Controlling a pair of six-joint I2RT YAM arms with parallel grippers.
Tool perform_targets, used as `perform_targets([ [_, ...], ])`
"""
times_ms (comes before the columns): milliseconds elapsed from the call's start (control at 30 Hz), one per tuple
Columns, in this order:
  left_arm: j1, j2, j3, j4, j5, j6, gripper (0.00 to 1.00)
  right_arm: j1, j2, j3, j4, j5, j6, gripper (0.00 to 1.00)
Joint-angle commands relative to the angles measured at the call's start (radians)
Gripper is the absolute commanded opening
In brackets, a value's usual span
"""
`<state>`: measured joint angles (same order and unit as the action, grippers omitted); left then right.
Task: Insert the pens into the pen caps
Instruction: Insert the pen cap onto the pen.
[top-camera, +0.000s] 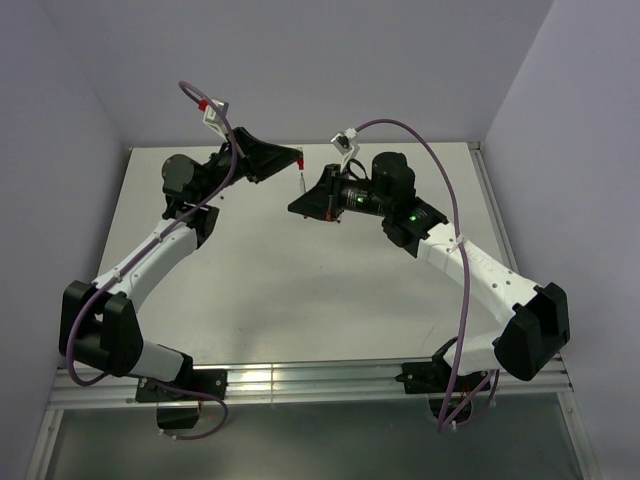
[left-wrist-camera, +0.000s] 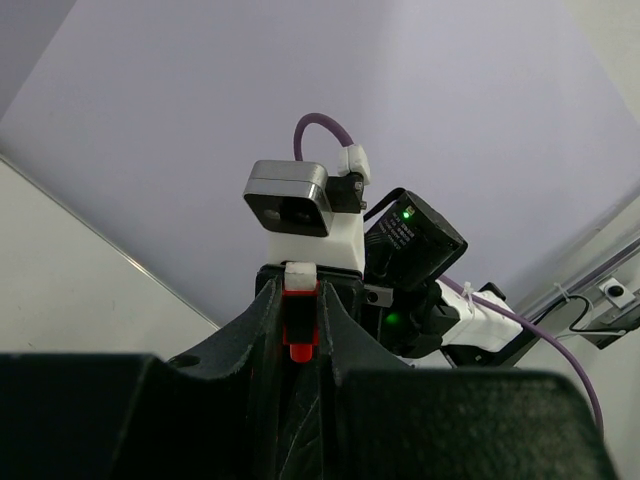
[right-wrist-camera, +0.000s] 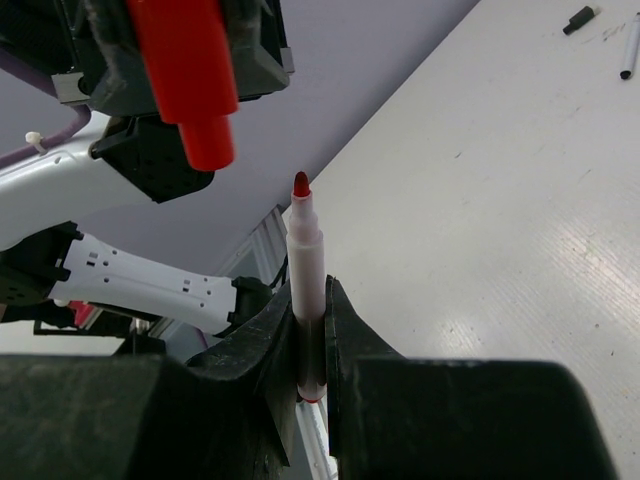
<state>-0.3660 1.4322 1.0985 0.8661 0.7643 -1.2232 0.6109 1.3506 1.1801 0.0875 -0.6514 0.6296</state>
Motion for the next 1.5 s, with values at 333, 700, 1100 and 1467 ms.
perform_targets([
  [333,-0.007,-0.023,-0.002,-0.001,0.0,0.045,0.0,0.003,-0.039,0.059,0.009,-0.002,-0.019,0.0],
  [700,-0.011,0.002,0.018,0.001,0.0,0.042,0.0,0.003,-0.047,0.059,0.004,0.002,-0.024,0.0],
  [1100,-0.011,0.004,0.021,-0.022,-0.006,0.057,0.0,0.003,-0.054,0.056,-0.003,0.006,-0.031,0.0],
  [1467,-0.01,0.002,0.04,-0.055,-0.006,0.077,0.0,0.003,-0.064,0.053,-0.014,0.018,-0.042,0.0],
])
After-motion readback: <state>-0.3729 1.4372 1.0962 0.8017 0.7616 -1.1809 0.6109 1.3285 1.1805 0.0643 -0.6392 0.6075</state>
